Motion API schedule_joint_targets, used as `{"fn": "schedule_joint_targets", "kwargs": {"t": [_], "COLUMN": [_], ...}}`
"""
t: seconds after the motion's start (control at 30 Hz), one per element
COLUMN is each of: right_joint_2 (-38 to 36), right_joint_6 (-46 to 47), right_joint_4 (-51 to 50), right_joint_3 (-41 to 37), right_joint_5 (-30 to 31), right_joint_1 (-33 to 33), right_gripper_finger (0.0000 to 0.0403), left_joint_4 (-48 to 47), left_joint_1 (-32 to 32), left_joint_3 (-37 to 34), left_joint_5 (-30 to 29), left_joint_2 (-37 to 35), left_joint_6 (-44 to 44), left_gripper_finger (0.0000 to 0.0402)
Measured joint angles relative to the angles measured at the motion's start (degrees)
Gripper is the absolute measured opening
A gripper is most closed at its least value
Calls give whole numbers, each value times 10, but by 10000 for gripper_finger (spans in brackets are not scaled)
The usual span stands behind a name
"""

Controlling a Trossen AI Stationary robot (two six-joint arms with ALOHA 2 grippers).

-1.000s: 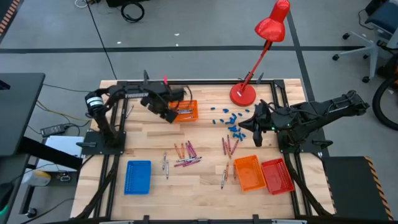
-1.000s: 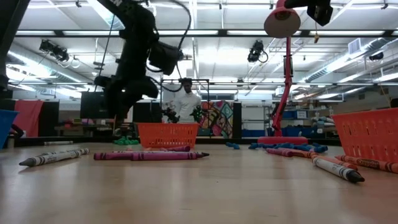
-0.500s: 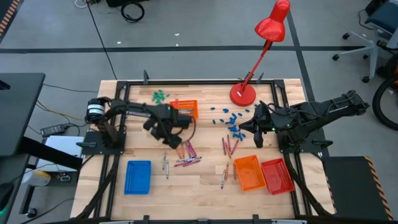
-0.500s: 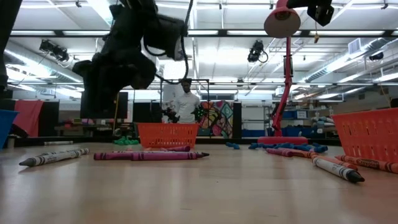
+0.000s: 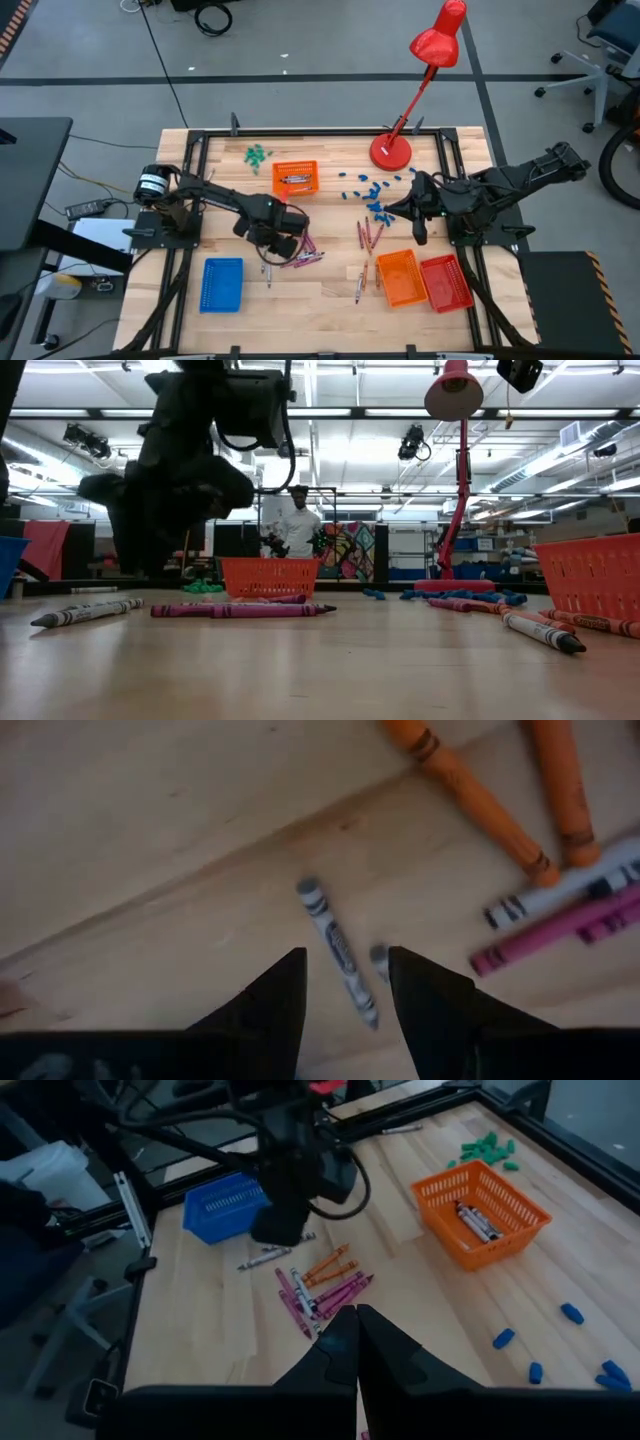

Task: Sort crayons
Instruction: Put the gray crayon into the blue bin

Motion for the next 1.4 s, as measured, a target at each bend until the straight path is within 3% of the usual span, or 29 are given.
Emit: {"fn": "schedule_joint_targets", "kwargs": {"t": [0.63,0.77,1.1,1.3,1.4], "right_joint_2": [0,0,0,0,0], "right_joint_6": [1,-1,-1,-1,-1], "right_joint_4": [23,23,23,23,19], "right_joint_3": [0,0,0,0,0], "right_joint_5": [29,29,35,39,39], "right_joint_1": [34,37,39,40,40], "right_gripper_finger": [7,7,7,7,7], "left_joint_4": [47,58,70,72,73], "left_joint_1": [-26,-32,-33,-33,-32], "left_joint_3": [-35,-34,-34,-36,-28], "left_joint_5": [-19,-23,-32,-52,-93], "left_joint_2": [33,36,36,27,20], "left_joint_6": [-31,-31,-30,-14,-5], "left_gripper_finger": [153,130,18,23,28]}}
